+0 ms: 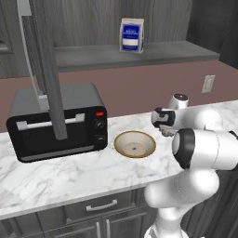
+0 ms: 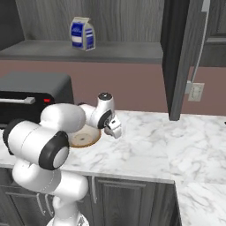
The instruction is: Pick the egg and butter from the fridge and place them by the bowl for mixing.
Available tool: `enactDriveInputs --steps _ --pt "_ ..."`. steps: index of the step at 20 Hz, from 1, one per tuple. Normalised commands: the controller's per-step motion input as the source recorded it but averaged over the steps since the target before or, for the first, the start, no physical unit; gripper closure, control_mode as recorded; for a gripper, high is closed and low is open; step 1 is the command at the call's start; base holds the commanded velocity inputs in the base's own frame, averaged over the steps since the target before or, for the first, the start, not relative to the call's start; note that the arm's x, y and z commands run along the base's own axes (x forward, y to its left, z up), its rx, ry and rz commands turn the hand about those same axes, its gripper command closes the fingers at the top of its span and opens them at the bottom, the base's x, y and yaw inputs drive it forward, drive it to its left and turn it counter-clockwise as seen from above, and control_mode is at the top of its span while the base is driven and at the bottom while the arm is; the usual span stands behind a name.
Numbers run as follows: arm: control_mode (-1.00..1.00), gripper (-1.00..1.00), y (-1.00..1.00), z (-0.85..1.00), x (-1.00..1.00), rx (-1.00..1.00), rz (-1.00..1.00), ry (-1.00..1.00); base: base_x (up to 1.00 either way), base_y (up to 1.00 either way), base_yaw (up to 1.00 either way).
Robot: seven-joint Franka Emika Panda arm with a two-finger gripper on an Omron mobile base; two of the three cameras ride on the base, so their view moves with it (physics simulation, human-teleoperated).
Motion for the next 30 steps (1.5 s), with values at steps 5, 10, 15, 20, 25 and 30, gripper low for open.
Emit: enactDriveInputs --steps 5,10,15,20,25,30 --pt "-1.0 1.0 0.0 -0.3 0.22 0.01 -0.16 0.0 0.0 0.0 0.0" --pt "-1.0 1.0 -0.05 -0.31 0.14 0.04 -0.14 0.01 0.0 0.0 0.0" --pt "-1.0 1.0 -0.01 -0.3 0.22 0.1 -0.13 0.08 0.0 0.0 0.0" --pt "-1.0 1.0 0.0 -0.24 0.17 0.09 -0.11 0.07 0.0 0.0 0.0" --pt "-1.0 1.0 0.0 -0.22 0.17 0.04 -0.1 0.04 0.0 0.0 0.0" --pt "-1.0 -1.0 0.0 -0.26 0.13 0.0 -0.09 0.01 0.0 0.0 0.0"
